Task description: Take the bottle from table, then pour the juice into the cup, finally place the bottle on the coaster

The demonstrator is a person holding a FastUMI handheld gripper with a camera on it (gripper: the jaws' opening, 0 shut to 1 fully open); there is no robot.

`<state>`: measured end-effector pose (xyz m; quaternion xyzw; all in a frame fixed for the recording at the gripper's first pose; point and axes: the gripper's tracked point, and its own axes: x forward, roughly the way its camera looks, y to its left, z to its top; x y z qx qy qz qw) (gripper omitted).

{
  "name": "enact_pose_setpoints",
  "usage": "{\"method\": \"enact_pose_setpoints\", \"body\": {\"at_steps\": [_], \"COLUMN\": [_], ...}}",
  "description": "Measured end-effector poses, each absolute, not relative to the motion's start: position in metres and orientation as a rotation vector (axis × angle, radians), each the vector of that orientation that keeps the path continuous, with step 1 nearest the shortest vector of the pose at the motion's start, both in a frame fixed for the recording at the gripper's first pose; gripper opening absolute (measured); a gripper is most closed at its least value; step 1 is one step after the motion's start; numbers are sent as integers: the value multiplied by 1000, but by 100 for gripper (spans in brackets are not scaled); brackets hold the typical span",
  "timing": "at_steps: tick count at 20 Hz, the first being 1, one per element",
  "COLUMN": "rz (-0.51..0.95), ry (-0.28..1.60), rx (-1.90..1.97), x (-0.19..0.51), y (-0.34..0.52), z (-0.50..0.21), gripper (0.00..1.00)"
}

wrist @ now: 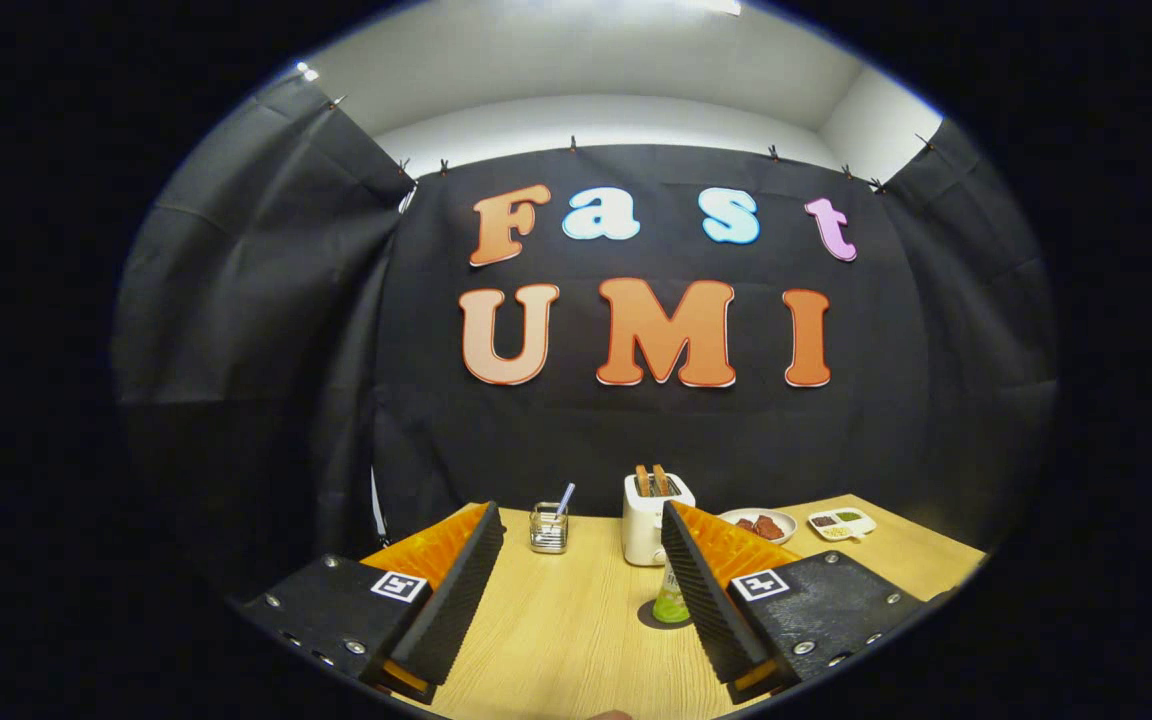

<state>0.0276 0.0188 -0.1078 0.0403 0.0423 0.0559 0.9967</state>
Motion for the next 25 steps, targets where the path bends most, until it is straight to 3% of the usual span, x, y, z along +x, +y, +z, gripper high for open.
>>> {"method": "enact_pose_setpoints", "body": {"at_steps": [9, 25], "rz": [47, 170], "ry": [-56, -160], "rx": [-28, 15], "x": [-6, -29], "y": [7, 24], "z": [-33, 14], "gripper": [95, 95]}}
